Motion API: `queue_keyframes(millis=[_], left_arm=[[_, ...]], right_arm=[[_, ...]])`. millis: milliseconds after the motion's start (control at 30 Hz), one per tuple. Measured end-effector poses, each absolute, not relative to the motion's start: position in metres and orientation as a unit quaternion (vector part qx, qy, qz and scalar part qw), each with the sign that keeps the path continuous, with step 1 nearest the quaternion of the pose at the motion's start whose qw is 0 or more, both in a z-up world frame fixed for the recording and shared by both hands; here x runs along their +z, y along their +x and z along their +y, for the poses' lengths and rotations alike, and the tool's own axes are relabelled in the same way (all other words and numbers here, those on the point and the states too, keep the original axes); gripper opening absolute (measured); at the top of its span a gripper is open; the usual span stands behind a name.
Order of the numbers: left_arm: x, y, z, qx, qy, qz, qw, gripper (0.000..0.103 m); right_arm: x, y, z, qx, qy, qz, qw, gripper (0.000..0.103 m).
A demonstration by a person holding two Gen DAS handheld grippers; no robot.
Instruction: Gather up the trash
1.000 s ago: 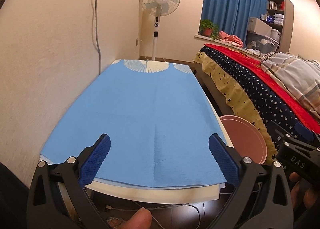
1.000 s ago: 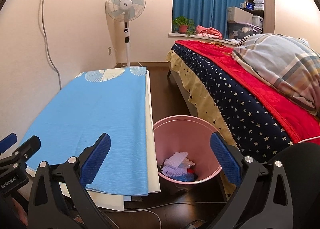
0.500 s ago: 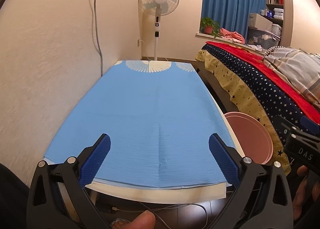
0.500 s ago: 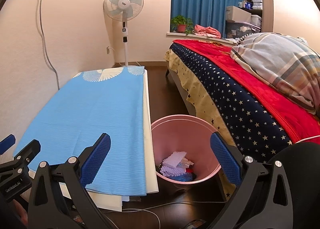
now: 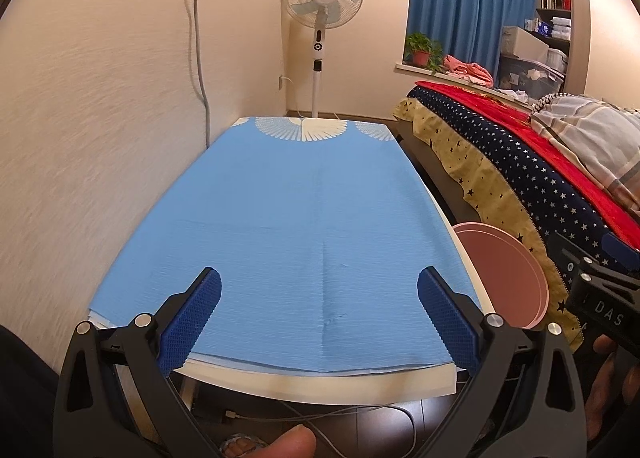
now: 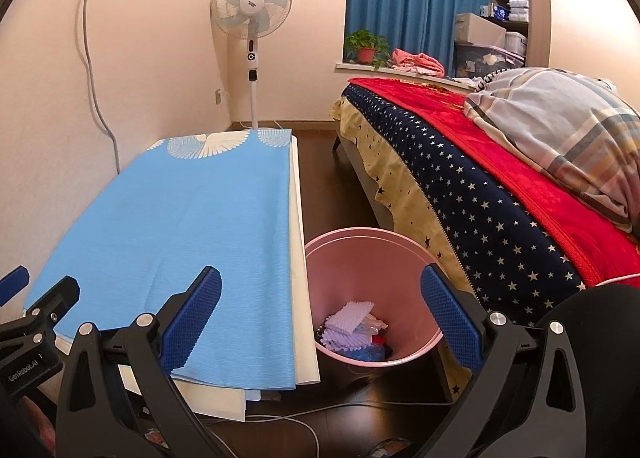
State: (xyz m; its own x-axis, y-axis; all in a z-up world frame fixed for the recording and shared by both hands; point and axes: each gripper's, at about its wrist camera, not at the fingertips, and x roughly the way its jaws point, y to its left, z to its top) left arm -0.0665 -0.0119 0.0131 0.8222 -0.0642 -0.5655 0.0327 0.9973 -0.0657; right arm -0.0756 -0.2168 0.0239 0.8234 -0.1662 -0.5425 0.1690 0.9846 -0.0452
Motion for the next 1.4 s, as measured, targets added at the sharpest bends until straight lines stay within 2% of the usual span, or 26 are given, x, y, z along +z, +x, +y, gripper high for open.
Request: queue_keyframes(millis=[1400], left_arm=[[0.0110,-0.0691,-0.0073,-0.017,-0.032,0.299,0.953,0.096]], right_arm=[[0.0235,-0.0764,-0.2128,-0.088,-0.004,0.281,0.956,0.098]])
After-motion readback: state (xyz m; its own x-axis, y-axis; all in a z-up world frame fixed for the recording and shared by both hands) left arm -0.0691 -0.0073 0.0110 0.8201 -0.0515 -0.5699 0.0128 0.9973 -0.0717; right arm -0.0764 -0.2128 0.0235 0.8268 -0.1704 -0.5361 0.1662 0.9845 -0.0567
